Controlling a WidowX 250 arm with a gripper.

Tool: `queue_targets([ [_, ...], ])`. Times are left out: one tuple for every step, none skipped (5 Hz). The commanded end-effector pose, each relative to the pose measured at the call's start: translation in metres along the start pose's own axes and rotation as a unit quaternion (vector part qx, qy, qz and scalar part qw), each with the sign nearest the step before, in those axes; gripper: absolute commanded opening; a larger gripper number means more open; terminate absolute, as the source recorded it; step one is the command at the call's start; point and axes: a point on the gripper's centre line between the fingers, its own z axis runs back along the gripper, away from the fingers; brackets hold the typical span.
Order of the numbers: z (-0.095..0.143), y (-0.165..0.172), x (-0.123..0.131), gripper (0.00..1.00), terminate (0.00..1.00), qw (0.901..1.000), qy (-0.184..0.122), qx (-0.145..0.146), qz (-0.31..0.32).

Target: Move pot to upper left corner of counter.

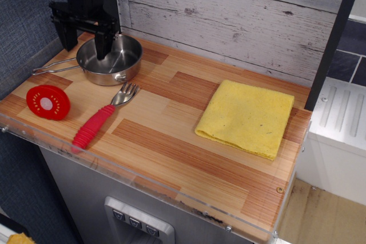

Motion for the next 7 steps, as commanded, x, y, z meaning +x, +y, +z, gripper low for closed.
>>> queue_targets([
  [0.101,-0.044,-0.027,1.00,0.00,0.9927,-0.116,-0.006,0.033],
  [0.100,-0.083,-0.032,1.00,0.00,0.9946,-0.091,-0.036,0.036],
  [0.089,-0.106,-0.036,1.00,0.00,0.9951,-0.061,-0.075,0.022],
  [0.083,-0.111,-0.037,1.00,0.00,0.9944,-0.053,-0.092,-0.003],
  [0.080,-0.109,-0.037,1.00,0.00,0.9937,-0.056,-0.088,-0.041],
  [0.080,-0.109,-0.037,1.00,0.00,0.9937,-0.056,-0.088,-0.041],
  [0.080,-0.109,-0.037,1.00,0.00,0.9937,-0.056,-0.088,-0.041],
])
